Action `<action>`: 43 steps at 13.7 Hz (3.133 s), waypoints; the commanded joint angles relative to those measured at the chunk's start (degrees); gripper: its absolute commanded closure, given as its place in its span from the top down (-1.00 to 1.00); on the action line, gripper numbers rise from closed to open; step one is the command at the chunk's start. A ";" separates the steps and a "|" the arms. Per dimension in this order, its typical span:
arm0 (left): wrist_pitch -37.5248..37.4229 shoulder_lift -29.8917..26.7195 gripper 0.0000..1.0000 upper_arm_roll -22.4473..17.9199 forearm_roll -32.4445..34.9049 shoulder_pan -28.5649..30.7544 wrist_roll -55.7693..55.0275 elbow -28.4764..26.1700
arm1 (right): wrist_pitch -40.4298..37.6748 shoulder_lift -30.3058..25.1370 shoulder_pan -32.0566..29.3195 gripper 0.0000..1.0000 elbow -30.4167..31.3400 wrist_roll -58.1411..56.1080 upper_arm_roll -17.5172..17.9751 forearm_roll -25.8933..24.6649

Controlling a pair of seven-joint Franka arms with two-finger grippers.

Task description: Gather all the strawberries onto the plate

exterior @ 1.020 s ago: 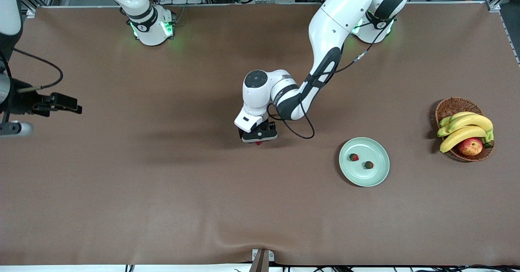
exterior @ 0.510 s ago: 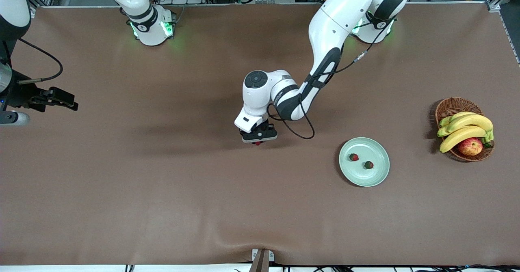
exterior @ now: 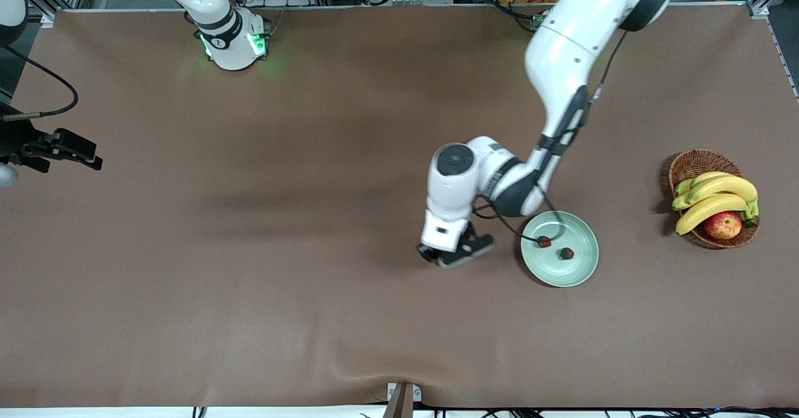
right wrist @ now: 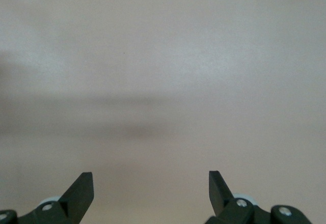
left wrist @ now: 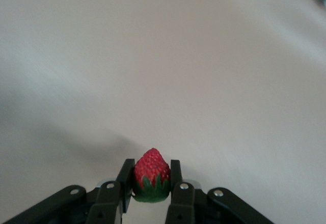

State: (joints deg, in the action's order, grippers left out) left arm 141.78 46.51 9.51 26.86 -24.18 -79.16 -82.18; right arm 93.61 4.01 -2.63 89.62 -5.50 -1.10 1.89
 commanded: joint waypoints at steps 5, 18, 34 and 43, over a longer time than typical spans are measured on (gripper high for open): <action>-5.64 -6.34 -1.00 1.21 -1.81 11.86 -1.70 -11.94 | 4.04 -3.93 -0.54 1.00 3.73 -2.41 2.33 -4.61; -13.81 -8.63 -1.00 8.16 -1.99 26.72 0.22 -14.23 | 4.04 -3.66 -0.28 1.00 3.37 -2.68 2.33 -4.53; -25.57 -28.11 1.00 15.88 -10.49 35.94 23.04 -13.62 | 1.05 -2.78 -0.80 1.00 -1.64 -2.59 2.24 -2.07; -45.61 -47.81 1.00 -1.02 -23.96 25.28 57.94 -13.53 | 0.09 -2.78 -1.86 1.00 -1.55 -2.85 2.16 -1.98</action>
State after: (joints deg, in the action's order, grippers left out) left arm 99.02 2.72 16.12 4.62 8.49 -26.47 -94.10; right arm 94.81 1.22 -3.59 88.91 -7.55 0.74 -1.09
